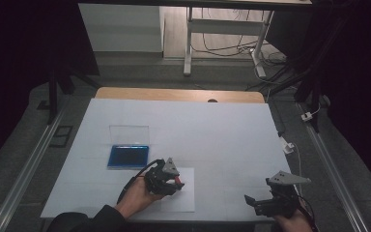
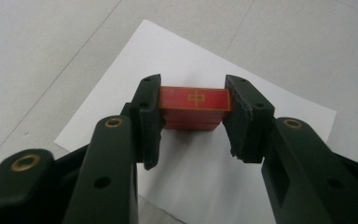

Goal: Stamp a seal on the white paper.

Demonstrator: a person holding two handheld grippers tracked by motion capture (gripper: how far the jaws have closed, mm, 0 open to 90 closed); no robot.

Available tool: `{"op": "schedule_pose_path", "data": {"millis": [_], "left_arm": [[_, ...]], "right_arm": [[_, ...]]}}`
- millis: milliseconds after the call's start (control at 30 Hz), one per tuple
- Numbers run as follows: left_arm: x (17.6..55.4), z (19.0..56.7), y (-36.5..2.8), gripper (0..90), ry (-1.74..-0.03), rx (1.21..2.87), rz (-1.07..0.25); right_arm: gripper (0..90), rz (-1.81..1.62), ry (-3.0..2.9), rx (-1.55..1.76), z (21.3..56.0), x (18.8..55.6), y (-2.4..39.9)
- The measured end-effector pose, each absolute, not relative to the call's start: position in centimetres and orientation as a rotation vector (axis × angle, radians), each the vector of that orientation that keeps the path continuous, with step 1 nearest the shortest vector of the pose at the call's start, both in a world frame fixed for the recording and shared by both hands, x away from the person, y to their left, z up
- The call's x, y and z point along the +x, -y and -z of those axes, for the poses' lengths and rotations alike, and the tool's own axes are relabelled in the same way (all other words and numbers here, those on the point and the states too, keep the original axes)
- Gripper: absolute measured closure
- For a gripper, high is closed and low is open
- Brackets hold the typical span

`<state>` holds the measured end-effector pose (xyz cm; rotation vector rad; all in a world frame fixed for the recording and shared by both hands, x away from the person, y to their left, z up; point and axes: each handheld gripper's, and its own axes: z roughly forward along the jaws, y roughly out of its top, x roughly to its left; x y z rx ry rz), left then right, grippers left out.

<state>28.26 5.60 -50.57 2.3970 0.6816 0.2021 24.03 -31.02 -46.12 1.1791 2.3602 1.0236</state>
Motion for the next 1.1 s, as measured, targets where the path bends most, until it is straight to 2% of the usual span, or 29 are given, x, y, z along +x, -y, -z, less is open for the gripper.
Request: {"op": "schedule_pose_path", "data": {"millis": [733,1100], "left_arm": [[28.3,50.3,-5.7,58.2,-0.648,2.401,-0.178],[27.9,49.2,-6.1,58.1,-0.629,2.365,-0.211]], "right_arm": [[0.3,-1.027,-2.357,1.180,46.1,24.0,31.1],[0.3,-1.027,-2.356,1.179,46.1,24.0,31.1]]}}
